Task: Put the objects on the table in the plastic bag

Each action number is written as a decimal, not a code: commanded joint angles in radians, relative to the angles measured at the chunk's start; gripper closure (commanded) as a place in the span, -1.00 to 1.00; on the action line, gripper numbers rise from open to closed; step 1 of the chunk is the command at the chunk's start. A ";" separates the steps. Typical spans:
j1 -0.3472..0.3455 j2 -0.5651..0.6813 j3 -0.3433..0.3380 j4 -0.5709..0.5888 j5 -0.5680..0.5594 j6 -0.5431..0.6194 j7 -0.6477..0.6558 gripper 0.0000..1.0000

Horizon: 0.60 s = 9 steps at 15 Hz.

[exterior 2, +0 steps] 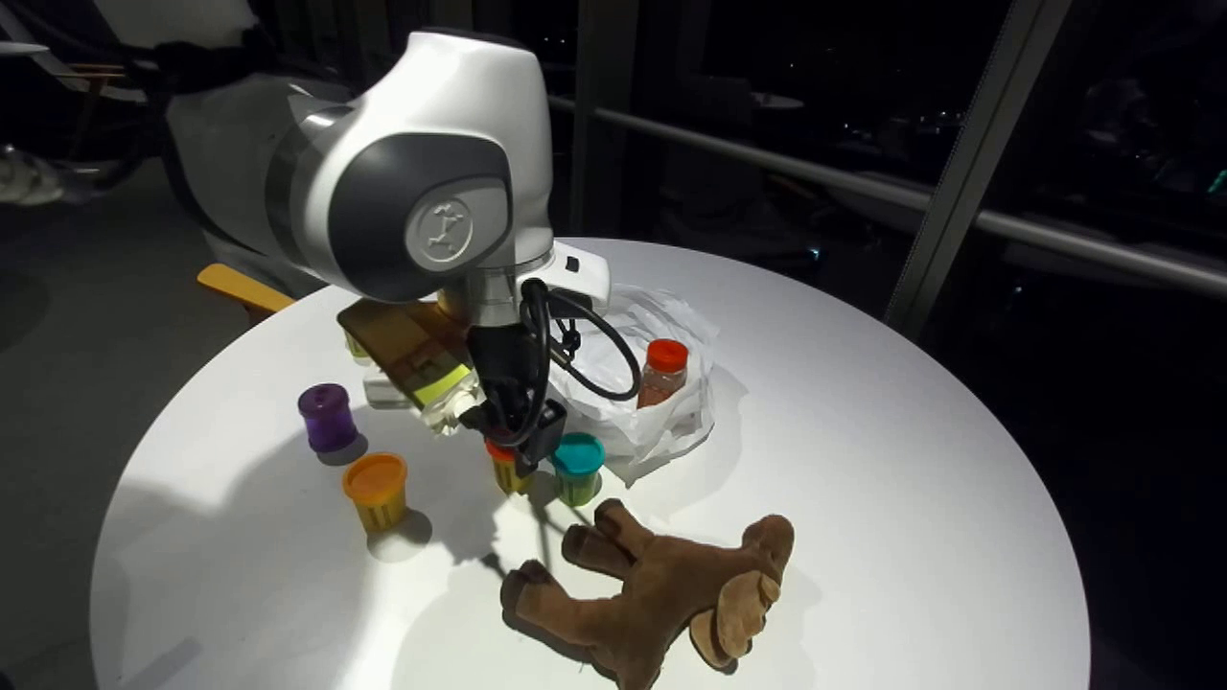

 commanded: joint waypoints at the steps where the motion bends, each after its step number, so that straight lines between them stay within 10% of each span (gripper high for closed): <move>1: 0.092 -0.086 -0.081 -0.064 -0.070 -0.063 0.095 0.43; 6: 0.233 -0.298 -0.183 -0.181 -0.247 -0.123 0.259 0.43; 9: 0.187 -0.404 -0.089 -0.151 -0.255 -0.220 0.273 0.43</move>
